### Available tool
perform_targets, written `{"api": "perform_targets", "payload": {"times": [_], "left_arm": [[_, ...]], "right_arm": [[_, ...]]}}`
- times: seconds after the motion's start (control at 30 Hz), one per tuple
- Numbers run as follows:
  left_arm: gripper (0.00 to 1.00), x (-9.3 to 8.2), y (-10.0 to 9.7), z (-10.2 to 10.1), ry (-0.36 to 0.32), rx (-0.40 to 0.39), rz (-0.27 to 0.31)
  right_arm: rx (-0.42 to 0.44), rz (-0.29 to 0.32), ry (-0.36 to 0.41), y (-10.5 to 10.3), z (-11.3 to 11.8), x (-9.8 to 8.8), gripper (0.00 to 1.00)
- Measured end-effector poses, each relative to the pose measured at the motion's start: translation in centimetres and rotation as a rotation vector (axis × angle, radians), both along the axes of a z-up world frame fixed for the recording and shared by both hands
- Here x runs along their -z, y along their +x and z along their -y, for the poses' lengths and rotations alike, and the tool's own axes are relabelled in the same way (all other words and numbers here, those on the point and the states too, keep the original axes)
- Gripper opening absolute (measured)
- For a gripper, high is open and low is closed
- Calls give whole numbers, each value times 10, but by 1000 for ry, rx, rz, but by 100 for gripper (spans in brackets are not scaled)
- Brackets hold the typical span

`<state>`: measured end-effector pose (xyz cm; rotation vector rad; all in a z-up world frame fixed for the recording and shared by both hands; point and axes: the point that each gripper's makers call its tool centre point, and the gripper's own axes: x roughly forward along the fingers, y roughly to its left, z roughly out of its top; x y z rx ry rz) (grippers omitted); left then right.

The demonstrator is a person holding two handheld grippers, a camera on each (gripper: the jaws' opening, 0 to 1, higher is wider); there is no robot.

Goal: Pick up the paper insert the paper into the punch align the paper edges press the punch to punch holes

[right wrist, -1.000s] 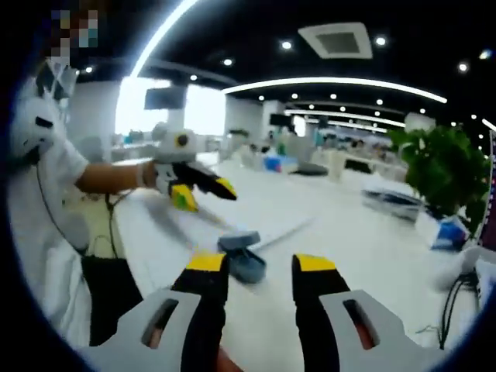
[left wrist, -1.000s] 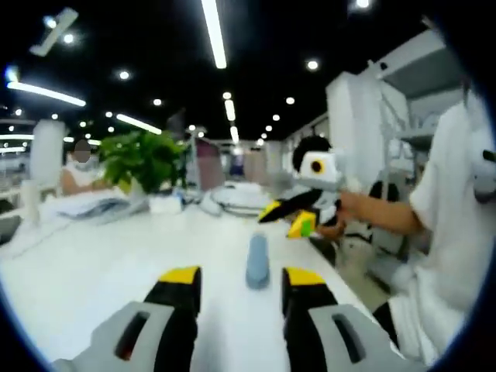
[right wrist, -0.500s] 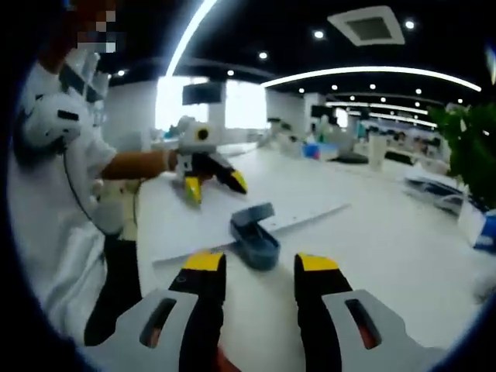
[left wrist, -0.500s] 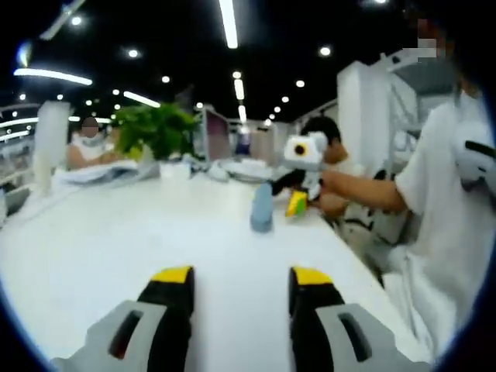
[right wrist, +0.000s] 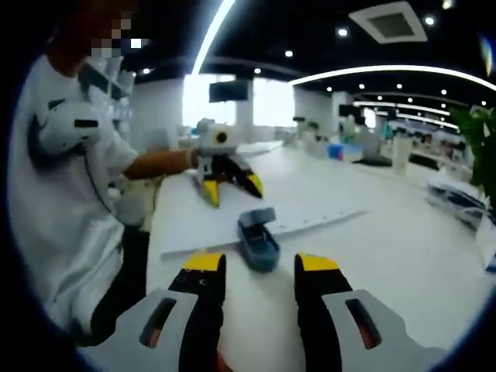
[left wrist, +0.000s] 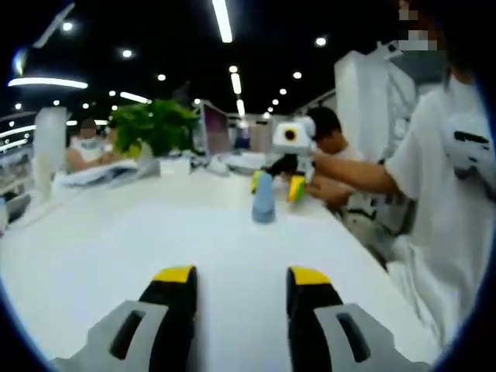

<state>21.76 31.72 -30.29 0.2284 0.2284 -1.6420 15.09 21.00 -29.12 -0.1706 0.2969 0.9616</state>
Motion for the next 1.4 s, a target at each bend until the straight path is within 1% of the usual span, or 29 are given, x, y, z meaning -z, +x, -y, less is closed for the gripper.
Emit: {"api": "perform_targets", "payload": {"times": [0.13,0.23,0.3,0.47,0.7,0.93,1.4], "left_arm": [[50,0,-1,0,0,6,6],[50,0,-1,0,0,5,2],[50,0,-1,0,1,5,5],[50,0,0,0,2,4,7],[50,0,1,0,4,2,11],[50,0,2,0,4,1,13],[50,-1,3,1,3,2,15]], "right_arm": [[-36,7,-2,5,-8,5,32],[-70,15,9,5,-14,4,25],[-80,12,3,5,-16,5,23],[-96,8,5,3,-15,6,22],[-164,-8,10,-9,-20,5,22],[-209,-20,10,-15,-22,5,22],[-263,-38,-4,-14,-25,4,22]]}}
